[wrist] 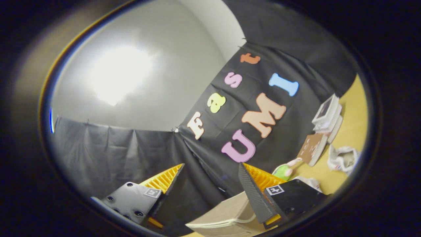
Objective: Open the storage box then place both shoes into the box .Put the left shoe in first, then the right shoe, with the right side of both shoes facing outward in a uniform manner.
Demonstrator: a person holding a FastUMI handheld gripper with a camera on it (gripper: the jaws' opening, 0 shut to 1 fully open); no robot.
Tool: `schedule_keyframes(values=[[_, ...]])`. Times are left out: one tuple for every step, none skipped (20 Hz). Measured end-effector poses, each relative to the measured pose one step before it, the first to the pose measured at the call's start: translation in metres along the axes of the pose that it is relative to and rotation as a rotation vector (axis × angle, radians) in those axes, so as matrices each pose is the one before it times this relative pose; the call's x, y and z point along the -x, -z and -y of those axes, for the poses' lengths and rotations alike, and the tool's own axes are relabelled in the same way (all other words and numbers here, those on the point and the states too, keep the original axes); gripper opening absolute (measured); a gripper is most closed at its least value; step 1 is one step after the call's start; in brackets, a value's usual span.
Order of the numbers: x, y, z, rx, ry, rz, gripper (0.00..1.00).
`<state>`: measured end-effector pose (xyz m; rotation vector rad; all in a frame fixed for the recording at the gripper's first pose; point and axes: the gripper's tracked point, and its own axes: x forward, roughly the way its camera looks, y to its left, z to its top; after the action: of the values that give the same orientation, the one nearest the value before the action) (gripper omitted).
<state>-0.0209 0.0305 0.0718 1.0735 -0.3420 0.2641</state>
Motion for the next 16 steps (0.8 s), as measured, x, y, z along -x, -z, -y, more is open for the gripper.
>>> schedule_keyframes(values=[[0.00143,0.00587,0.00226,-0.07842,0.00479,0.01316,0.98],[-0.00111,0.00359,0.00422,-0.07833,0.00628,0.01541,0.98],[-0.00061,0.00257,0.00591,-0.07717,0.00928,0.02137,0.98],[0.0014,0.00025,0.00671,-0.06945,0.00941,0.02786,0.98],[0.00309,-0.00005,0.00855,-0.05463,0.01943,0.02203,0.98],[0.00096,-0.00098,0.01048,-0.04432,0.02374,0.01959,0.98],[0.00163,0.00055,0.01105,-0.04272,0.02788,0.0162,0.98],[-0.00039,-0.00132,0.01128,-0.04229,0.02671,0.01818,0.98],[-0.00043,-0.0017,0.01045,-0.04411,0.02651,0.0225,0.98],[0.00045,-0.00277,0.0128,-0.0475,0.02772,0.02027,0.97],[0.00208,-0.00362,0.00877,-0.05066,0.02743,0.02631,0.97],[-0.00054,-0.00539,0.0081,-0.04768,0.02019,0.0254,0.96],[0.00185,-0.00207,0.00549,-0.03716,0.0254,0.01445,0.96],[-0.00026,0.0,0.00923,-0.02308,0.04016,0.00525,0.96],[0.00125,0.00062,0.01123,-0.01436,0.0405,0.00188,0.95],[-0.00044,0.00104,0.00999,-0.0165,0.03959,-0.00076,0.95]])
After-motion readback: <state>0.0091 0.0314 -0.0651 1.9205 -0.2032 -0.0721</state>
